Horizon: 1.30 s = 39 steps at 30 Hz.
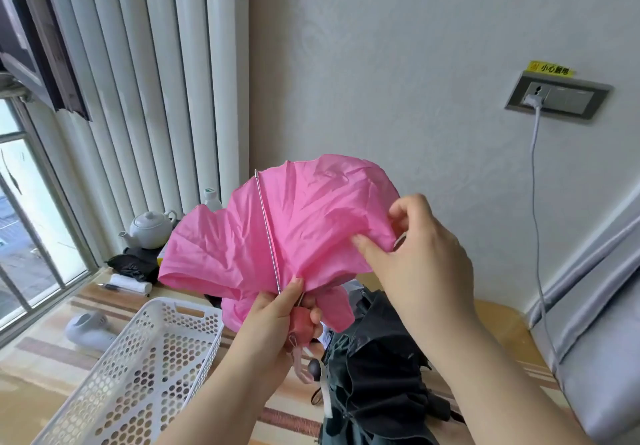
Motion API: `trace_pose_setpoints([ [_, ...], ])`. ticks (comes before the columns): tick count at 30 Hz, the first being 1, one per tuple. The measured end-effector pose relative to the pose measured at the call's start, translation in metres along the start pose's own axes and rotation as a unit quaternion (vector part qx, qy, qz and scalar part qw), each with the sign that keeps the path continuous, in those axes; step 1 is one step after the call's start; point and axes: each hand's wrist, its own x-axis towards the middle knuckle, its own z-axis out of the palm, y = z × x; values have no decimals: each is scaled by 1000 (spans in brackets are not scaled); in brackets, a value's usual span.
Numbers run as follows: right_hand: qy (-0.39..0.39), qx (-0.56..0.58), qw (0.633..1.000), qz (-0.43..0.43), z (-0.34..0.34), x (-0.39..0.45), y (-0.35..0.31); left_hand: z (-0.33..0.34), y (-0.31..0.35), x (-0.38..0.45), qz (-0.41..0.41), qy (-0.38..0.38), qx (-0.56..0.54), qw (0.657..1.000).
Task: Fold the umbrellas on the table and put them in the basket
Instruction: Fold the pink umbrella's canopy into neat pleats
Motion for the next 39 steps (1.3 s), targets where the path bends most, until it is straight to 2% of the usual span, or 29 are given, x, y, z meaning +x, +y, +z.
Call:
trace_pose_setpoints([
  [3, 72, -116, 983, -125, 1, 10, -1, -2, 0, 2, -1, 16, 22, 1000],
  [6, 80, -186, 958, -203, 4, 16, 7, -4, 0, 2, -2, 29, 39, 999],
  [10, 102, -127, 958, -238, 6, 8, 18, -5, 4, 2, 13, 28, 54, 998],
  [12, 99, -59, 960, -256, 7, 3, 22, -6, 7, 2, 32, 13, 62, 997],
  [13, 74, 6, 969, -234, 6, 1, 25, -7, 8, 1, 38, 4, 68, 997],
  [14, 16, 99, 977, -186, 2, 2, 27, -9, 9, 0, 42, -7, 76, 996],
  [15, -66, 208, 969, -118, -4, 5, 28, -10, 11, -1, 42, -20, 84, 995],
  [17, -218, 369, 903, 11, -18, 15, 34, -12, 14, -4, 41, -45, 96, 994],
  [19, -305, 440, 841, 76, -27, 32, 42, -12, 15, -7, 32, -57, 96, 993],
  [21, -337, 445, 826, 78, -36, 51, 47, -12, 14, -10, 24, -62, 100, 993],
  [26, -437, 302, 846, 42, -49, 77, 41, -13, 14, -12, 0, -75, 144, 987],
  [28, -458, 302, 835, 31, -52, 80, 41, -16, 12, -12, -13, -75, 159, 984],
  [31, -530, 387, 753, 45, -55, 81, 42, -21, 10, -9, -33, -60, 154, 986],
  [34, -581, 420, 691, 92, -49, 76, 41, -24, 10, -9, -46, -54, 147, 987],
  [37, -605, 482, 614, 157, -34, 66, 42, -27, 10, -8, -61, -48, 135, 988],
  [39, -613, 491, 585, 203, -27, 60, 45, -29, 7, -8, -67, -49, 113, 990],
])
